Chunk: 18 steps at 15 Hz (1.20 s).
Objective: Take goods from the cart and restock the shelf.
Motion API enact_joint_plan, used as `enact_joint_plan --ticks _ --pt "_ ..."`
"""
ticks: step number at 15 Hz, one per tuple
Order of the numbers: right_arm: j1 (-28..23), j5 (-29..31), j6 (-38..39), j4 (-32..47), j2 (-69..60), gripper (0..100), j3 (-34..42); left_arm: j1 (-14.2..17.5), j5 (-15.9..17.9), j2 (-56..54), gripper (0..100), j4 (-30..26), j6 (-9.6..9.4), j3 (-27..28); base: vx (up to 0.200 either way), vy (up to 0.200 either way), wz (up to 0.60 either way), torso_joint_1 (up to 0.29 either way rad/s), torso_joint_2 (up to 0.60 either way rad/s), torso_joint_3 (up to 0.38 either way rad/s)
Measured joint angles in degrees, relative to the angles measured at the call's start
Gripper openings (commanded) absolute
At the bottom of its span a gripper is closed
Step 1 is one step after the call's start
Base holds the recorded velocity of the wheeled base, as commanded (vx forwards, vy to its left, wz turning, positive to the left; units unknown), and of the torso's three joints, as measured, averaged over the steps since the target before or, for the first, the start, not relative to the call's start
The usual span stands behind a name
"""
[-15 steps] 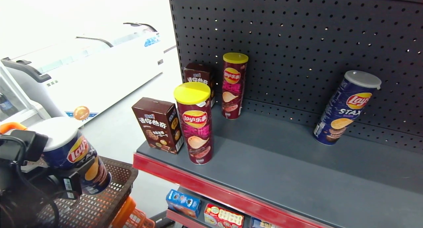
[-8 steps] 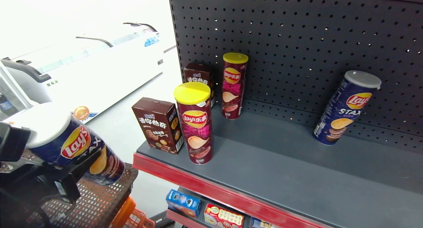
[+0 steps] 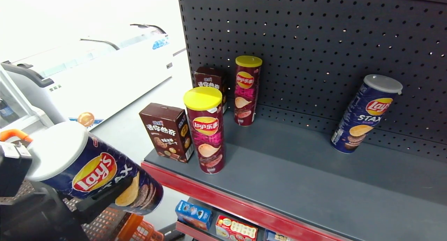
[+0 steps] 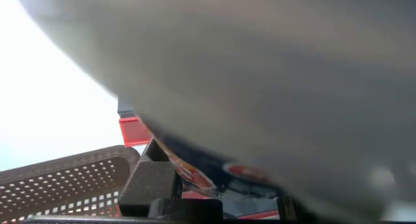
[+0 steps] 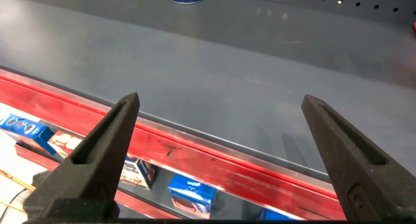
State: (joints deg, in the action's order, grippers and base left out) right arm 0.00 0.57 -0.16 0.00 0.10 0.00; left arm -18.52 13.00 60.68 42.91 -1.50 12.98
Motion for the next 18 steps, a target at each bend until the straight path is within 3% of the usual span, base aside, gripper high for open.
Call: enact_joint_plan --ticks 2,8,11,13,15,18 --pt "0.00 0.00 0.00 0.00 0.00 100 0.00 -0.55 0.35 -0.82 0 -0.49 0.02 -0.34 0.000 0.000 0.00 0.000 0.00 0.000" --pt "-0.02 -0.02 0.00 0.00 0.00 100 0.00 -7.11 0.96 -1.78 0 -6.70 -0.06 3.77 0.000 0.000 0.00 0.000 0.00 0.000" --pt "0.00 -0.04 -0.13 0.00 -0.02 100 0.00 -9.13 5.29 -1.68 0 -7.63 -0.24 5.56 0.000 0.000 0.00 0.000 0.00 0.000" --pt "0.00 -0.33 -0.24 0.02 -0.02 100 0.00 -9.45 5.91 -1.23 0 -7.66 -0.57 6.33 0.000 0.000 0.00 0.000 0.00 0.000" --pt "0.00 -0.39 -0.27 0.00 -0.02 100 0.00 -9.68 9.72 -0.44 0 -7.61 -2.02 6.86 0.000 0.000 0.00 0.000 0.00 0.000" --pt "0.00 -0.39 -0.27 0.00 0.00 100 0.00 -9.64 11.96 0.74 0 -7.61 -3.54 7.70 0.000 0.000 -0.60 0.001 0.00 0.004"
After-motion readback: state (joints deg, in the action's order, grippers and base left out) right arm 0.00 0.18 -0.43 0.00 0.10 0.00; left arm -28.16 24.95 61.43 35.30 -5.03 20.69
